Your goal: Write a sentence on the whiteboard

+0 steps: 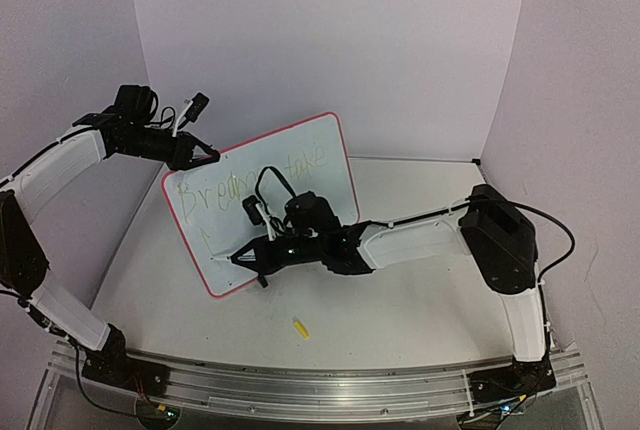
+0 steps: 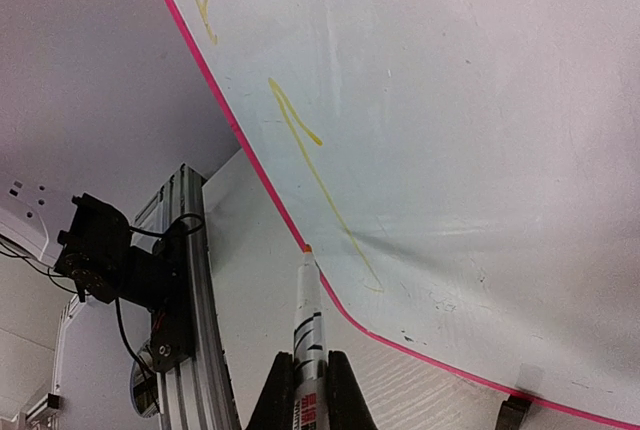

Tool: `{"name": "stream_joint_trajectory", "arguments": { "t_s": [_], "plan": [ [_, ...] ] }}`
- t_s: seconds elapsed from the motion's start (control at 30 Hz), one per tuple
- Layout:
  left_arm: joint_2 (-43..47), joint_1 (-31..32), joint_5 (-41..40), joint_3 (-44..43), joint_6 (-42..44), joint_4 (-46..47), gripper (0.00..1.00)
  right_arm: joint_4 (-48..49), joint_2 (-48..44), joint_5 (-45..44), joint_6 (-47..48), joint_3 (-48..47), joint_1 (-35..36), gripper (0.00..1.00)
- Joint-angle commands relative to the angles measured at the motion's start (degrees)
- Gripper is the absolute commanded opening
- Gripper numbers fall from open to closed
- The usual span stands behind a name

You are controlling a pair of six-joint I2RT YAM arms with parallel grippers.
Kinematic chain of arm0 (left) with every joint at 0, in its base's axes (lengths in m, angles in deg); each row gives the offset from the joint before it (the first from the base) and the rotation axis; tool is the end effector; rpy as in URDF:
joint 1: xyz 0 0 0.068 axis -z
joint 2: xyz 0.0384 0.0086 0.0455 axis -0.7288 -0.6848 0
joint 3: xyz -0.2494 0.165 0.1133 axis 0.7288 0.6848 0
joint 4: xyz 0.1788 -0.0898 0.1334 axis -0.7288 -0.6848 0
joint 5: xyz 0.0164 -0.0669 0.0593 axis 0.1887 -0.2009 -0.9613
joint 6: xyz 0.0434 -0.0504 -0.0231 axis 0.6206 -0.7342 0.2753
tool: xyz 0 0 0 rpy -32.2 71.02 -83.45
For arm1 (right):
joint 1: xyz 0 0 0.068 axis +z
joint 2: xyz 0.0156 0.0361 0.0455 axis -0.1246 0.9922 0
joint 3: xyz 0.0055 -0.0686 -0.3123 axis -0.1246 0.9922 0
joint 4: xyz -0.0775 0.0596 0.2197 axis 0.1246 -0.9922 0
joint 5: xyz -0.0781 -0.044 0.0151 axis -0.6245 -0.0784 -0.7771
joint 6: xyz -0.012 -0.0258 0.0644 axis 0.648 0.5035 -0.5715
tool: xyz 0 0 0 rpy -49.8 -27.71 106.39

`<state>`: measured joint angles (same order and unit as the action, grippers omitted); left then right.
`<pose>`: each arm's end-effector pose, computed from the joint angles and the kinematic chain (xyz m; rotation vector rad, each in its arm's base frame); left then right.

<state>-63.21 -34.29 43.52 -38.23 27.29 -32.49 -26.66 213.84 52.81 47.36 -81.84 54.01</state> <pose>0.2857 -0.1059 0.3906 0.9248 1.9634 -0.8830 0.2295 0.4731 0.2379 -0.9879 1.8975 1.4471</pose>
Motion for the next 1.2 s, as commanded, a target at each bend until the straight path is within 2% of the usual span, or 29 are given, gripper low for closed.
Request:
{"name": "stream_joint_trajectory", "arguments": {
  "t_s": [0.0, 0.73, 1.17],
  "plan": [
    [-3.4, 3.7, 1.1, 2.3, 1.9, -2.3, 0.00, 1.2, -0.5, -0.6, -0.4, -2.1, 0.1, 0.00],
    [-3.6, 4.1, 1.2, 2.2, 1.9, -2.4, 0.00, -1.7, 3.3, -2.5, -0.6, -7.0, 0.3, 0.00],
    [-3.7, 4.4, 1.1, 2.2, 1.9, -2.3, 0.00, -0.4, 0.0, -11.4, -2.3, -2.3, 0.3, 0.00]
  ]
}}
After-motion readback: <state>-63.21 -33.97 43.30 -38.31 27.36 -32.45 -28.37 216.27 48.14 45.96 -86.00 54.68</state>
